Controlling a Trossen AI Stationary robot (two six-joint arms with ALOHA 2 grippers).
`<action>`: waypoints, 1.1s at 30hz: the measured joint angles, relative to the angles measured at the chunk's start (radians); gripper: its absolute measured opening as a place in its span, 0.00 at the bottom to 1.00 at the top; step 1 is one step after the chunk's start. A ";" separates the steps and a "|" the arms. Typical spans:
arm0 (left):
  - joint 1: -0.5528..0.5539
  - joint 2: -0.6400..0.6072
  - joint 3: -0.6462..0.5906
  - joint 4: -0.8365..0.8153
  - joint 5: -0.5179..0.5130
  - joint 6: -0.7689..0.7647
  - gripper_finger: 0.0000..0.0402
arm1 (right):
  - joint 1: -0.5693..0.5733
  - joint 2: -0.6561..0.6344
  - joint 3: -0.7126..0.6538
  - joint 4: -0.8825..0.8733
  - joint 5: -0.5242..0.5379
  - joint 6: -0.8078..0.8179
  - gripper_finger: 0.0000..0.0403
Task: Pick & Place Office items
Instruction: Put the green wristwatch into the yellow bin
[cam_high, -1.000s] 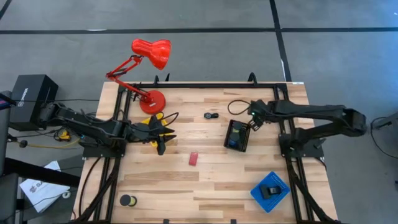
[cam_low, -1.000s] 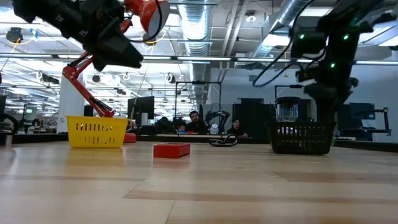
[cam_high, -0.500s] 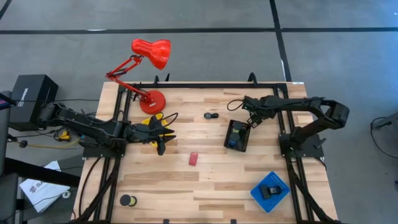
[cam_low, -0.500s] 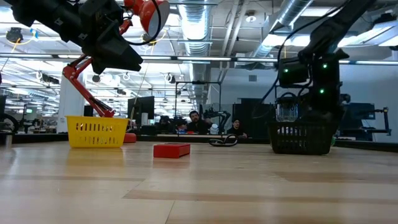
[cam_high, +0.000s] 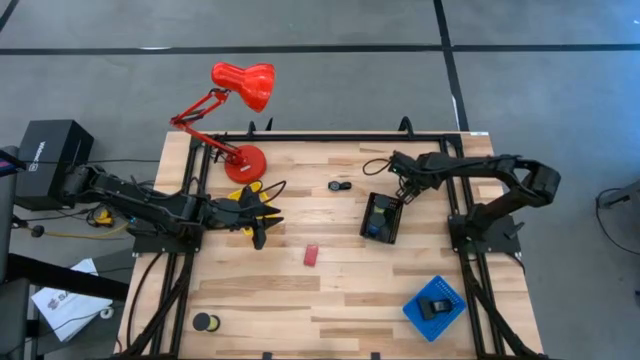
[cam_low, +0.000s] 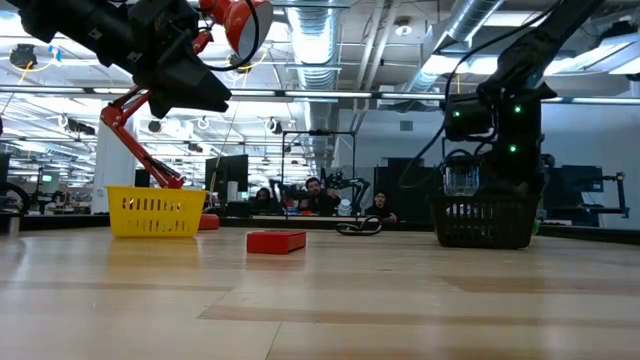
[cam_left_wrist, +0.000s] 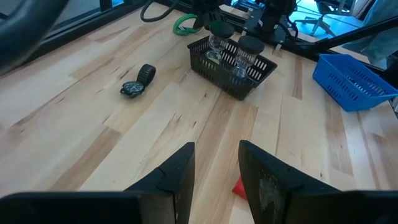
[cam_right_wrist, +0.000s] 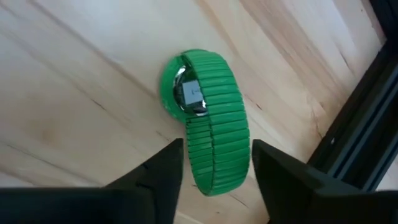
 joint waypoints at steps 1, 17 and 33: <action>0.000 0.000 0.000 0.002 0.000 0.000 0.29 | -0.004 0.000 0.000 -0.003 0.000 0.000 0.39; 0.000 0.000 0.000 0.008 0.000 0.000 0.29 | 0.008 -0.028 0.005 -0.055 0.009 0.057 0.04; 0.000 0.000 0.001 0.026 0.000 -0.002 0.29 | 0.248 -0.413 0.146 -0.215 0.016 0.236 0.03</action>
